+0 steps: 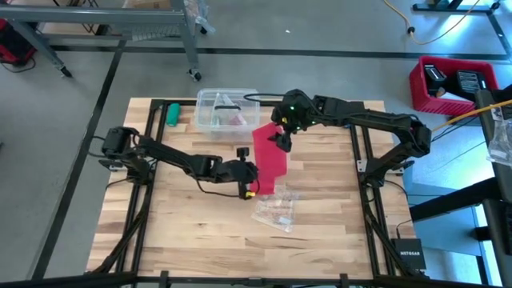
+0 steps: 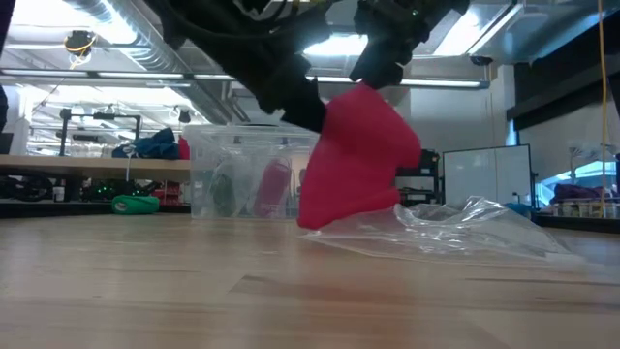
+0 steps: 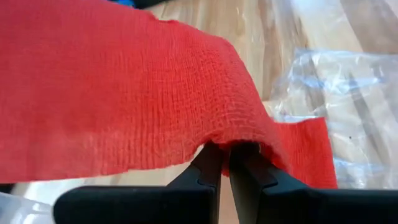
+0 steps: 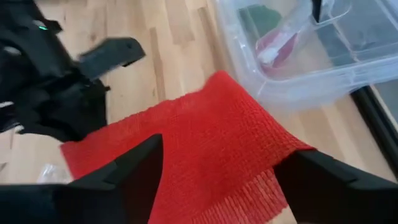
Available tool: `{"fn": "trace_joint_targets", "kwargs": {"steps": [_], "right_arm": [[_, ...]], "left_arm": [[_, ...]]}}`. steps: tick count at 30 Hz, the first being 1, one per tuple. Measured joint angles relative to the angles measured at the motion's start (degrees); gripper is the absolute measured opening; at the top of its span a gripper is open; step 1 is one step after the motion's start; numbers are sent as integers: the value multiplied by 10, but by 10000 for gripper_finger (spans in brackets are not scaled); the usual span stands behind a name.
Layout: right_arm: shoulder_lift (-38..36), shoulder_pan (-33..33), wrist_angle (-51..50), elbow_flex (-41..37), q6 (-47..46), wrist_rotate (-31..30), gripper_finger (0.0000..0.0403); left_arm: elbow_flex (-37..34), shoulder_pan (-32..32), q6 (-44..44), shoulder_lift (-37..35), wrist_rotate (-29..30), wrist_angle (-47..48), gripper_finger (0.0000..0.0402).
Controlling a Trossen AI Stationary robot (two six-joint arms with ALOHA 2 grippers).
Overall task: Roll bandage
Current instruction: Roll the red bandage
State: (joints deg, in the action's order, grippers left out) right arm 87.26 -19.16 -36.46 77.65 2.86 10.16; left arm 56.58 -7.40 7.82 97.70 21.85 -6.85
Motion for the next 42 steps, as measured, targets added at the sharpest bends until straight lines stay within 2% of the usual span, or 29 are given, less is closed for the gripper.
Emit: {"fn": "trace_joint_targets", "kwargs": {"steps": [6, 10, 13, 18, 23, 27, 33, 37, 42], "right_arm": [[-3, 0, -89, 46, 0, 5, 316], [-22, 9, -177, 82, -9, 12, 315], [-54, 22, -226, 80, -11, 8, 313], [-121, 51, -254, 39, -18, -21, 313], [-207, 71, -237, -57, -41, -21, 312], [-284, 98, -181, -173, -88, -21, 312], [-382, 166, -82, -347, -223, -32, 312], [-400, 211, 111, -445, -242, -71, 312], [-363, 230, 358, -545, -221, -155, 312]], "left_arm": [[0, 6, -5, 3, 0, -2, 13], [0, 16, -5, 3, 0, -2, 13], [0, 22, -5, 3, 1, -2, 13], [0, 22, -3, 3, 1, -17, 13], [0, 22, 1, 3, -11, -28, 13], [0, 24, 5, 1, -11, -28, 13], [1, 25, 39, -29, -10, -28, 13], [1, 38, 76, -54, 6, -49, 13], [1, 56, 116, -76, 9, -94, 13]]}}
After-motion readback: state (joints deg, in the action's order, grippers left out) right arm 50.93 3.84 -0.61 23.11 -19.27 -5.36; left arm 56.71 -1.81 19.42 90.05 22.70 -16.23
